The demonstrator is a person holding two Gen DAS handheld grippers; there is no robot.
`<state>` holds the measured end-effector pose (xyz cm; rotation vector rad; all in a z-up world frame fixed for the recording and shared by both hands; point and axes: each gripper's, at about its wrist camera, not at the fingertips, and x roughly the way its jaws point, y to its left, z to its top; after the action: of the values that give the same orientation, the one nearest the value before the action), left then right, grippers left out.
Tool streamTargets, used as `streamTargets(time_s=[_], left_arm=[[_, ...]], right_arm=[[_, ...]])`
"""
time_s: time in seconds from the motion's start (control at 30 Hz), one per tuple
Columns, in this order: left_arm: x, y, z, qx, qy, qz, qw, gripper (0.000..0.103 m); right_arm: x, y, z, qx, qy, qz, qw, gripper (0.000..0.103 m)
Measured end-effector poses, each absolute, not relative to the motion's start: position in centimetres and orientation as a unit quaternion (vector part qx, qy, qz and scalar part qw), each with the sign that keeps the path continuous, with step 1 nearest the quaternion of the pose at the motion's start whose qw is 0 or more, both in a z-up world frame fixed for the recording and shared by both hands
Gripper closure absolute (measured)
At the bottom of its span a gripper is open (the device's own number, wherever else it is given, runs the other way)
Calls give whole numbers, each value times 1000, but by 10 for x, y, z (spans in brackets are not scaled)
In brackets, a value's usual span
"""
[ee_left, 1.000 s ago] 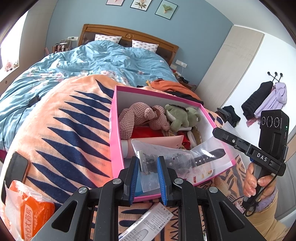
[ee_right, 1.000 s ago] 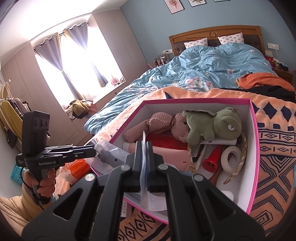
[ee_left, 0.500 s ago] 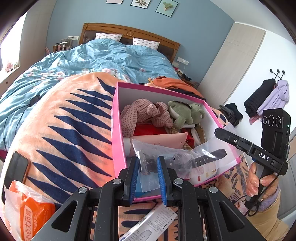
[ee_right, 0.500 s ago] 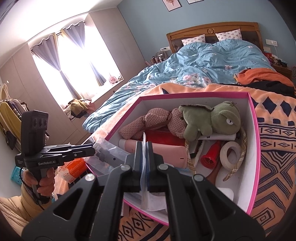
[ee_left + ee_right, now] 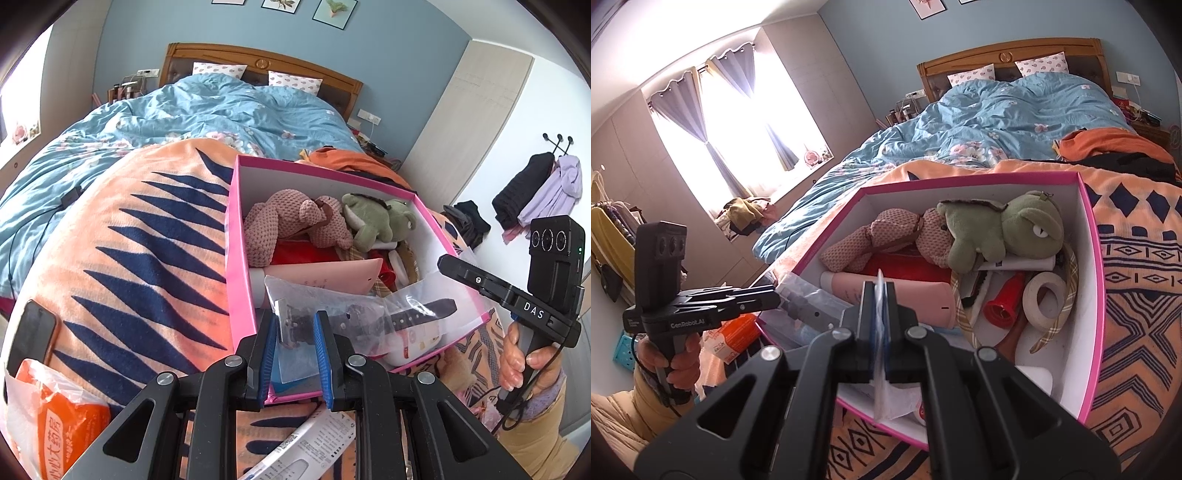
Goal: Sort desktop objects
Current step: 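Lower the watch bag into the magenta box with both tools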
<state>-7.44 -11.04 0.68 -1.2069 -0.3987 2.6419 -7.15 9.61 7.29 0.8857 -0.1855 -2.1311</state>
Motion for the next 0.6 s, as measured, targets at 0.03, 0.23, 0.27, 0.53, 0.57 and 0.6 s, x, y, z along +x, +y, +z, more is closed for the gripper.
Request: streamTargets(time_s=[0.03, 0.23, 0.27, 0.53, 0.57, 0.6], left_arm=[[-75, -111, 6, -410, -136, 896, 105, 84], [-75, -110, 6, -411, -133, 896, 105, 84], [-76, -110, 5, -411, -132, 896, 105, 84], [-75, -108, 4, -410, -123, 898, 100, 84], [-75, -108, 4, -409, -121, 899, 99, 84], [-74, -107, 4, -409, -118, 900, 97, 84]], right_arm=[[-72, 97, 72, 352, -74, -843, 400, 99], [-73, 100, 67, 357, -74, -843, 395, 99], [-73, 101, 67, 357, -75, -843, 395, 99], [-74, 111, 65, 358, -81, -847, 385, 99], [-74, 112, 65, 359, -82, -848, 382, 99], [-75, 115, 64, 360, -83, -849, 378, 99]])
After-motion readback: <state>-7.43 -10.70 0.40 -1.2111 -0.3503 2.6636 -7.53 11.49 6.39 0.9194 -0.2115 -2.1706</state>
